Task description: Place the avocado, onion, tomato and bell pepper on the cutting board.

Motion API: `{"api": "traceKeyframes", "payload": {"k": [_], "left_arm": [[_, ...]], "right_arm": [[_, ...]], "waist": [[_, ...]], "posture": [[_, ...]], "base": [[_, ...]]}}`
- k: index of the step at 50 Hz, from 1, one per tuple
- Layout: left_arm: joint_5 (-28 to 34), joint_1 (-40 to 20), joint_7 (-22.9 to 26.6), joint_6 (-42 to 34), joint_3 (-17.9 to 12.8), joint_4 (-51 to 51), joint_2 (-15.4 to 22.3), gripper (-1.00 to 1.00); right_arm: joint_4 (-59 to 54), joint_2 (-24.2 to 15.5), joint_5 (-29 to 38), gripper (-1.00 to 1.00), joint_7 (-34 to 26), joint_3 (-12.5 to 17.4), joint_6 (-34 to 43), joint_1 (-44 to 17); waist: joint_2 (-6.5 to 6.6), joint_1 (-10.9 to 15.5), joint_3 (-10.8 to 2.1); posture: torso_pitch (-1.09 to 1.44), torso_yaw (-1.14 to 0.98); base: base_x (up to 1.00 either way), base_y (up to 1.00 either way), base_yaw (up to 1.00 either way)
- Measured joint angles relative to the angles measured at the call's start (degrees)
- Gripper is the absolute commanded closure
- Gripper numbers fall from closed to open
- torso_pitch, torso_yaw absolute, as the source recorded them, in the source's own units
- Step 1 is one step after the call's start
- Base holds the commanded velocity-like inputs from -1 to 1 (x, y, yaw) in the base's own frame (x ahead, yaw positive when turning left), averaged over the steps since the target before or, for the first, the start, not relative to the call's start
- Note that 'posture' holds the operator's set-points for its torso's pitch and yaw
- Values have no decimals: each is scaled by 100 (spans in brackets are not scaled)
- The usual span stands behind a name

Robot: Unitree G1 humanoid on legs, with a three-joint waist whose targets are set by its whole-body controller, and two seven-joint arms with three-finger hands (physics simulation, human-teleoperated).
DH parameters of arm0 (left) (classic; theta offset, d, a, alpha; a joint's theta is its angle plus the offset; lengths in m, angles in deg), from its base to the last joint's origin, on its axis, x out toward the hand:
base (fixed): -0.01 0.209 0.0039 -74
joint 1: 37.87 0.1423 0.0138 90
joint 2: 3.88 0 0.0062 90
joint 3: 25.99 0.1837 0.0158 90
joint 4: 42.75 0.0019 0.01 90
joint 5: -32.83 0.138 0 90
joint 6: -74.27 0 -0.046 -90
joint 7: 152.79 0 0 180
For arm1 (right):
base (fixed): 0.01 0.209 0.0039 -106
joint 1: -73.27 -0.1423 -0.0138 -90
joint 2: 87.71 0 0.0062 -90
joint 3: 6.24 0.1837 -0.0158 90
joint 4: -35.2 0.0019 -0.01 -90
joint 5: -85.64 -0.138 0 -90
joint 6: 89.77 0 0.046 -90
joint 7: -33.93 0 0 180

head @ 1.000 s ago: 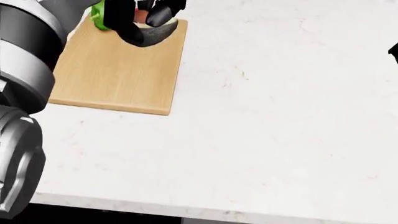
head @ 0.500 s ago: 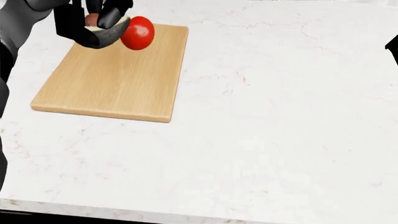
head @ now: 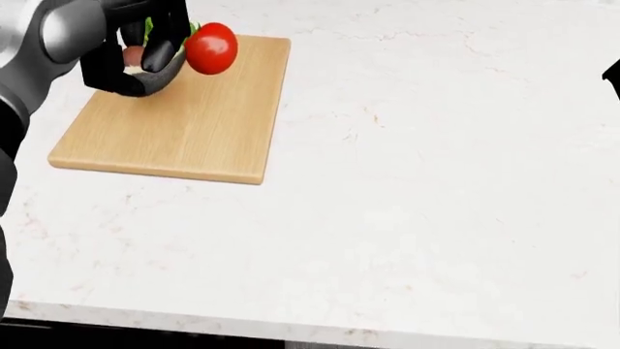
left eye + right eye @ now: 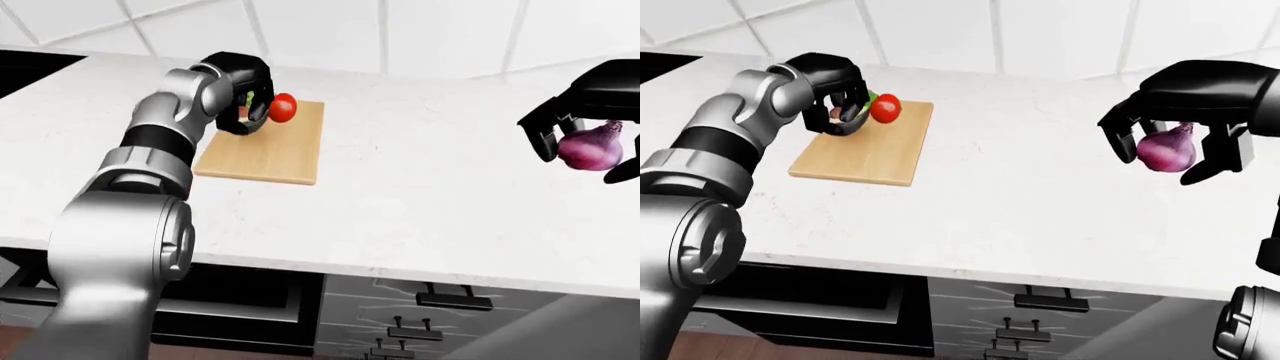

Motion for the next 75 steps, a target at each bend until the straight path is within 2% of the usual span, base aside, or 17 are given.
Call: {"api": "traceKeyframes", "payload": {"k": [10,21,34,35,36,39,41,51,58,65,75], "left_arm": [[83,71,-160,32,-42,0,-35,100],[77,252,-18,66,-37,-67,-1,100],[132,371,-105,114,-7,-111,99,100],[138,379,-108,115,-8,-117,104,87],[139,382,-104,116,-14,-119,110,84],[132,380,-67,116,-35,-121,128,37],[110,383,-18,129,-50,-128,136,14],[108,412,-21,128,-35,-150,191,-2],[116,414,43,178,-12,-131,243,-20],[132,318,59,249,-1,-152,388,-59],[82,128,147,467,-11,-260,624,-88]], "right_arm": [[13,-12,-26,100,-23,1,19,-22],[6,-9,-17,100,0,9,2,31],[6,1,-5,100,6,0,-9,19],[5,2,-4,100,7,0,-11,19],[-1,1,-2,100,5,-4,-13,12],[-19,-5,-1,100,-7,-11,-15,-19],[-27,-5,1,100,-10,-13,-17,-37],[10,-16,-19,100,-11,6,-15,-10],[-3,-36,-24,100,-17,8,-19,-29],[-8,-25,-20,100,-37,-16,-8,-61],[-56,-15,3,100,-83,-70,2,-244]], "waist": [[25,-7,-21],[46,-22,-45],[86,-43,-81],[88,-44,-82],[90,-46,-82],[99,-47,-83],[106,-43,-89],[112,-38,-85],[104,-47,-67],[96,-43,-54],[108,-35,-57]], "posture": [[0,0],[0,0],[0,0],[0,0],[0,0],[0,0],[0,0],[0,0],[0,0],[0,0],[0,0]], "base": [[0,0,0],[0,0,0],[0,0,0],[0,0,0],[0,0,0],[0,0,0],[0,0,0],[0,0,0],[0,0,0],[0,0,0],[0,0,0]]}}
